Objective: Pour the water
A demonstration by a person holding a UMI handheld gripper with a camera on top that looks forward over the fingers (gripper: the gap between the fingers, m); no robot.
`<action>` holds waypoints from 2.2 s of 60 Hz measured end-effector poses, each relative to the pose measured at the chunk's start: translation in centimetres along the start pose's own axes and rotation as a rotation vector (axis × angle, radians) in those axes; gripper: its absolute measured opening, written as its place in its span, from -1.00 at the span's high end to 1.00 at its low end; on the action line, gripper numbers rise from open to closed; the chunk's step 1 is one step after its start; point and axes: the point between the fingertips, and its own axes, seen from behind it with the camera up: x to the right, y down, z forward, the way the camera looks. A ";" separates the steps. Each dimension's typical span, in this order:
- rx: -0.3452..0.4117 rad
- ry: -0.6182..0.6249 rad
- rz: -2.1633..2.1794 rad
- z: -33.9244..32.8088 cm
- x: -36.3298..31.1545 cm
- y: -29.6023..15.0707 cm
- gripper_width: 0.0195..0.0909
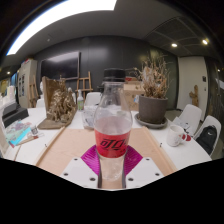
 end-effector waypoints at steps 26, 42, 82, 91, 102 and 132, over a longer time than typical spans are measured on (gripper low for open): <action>0.082 -0.251 0.822 4.3 5.1 -16.0 0.83; 0.023 -0.358 1.456 9.2 12.6 -16.2 0.82; -0.104 -0.475 1.722 13.2 16.5 -14.9 0.82; -0.025 -0.467 1.351 11.9 18.5 -19.1 0.83; 0.147 -0.357 0.860 10.2 25.5 -24.8 0.83; 0.064 0.091 0.062 14.5 46.1 -12.8 0.82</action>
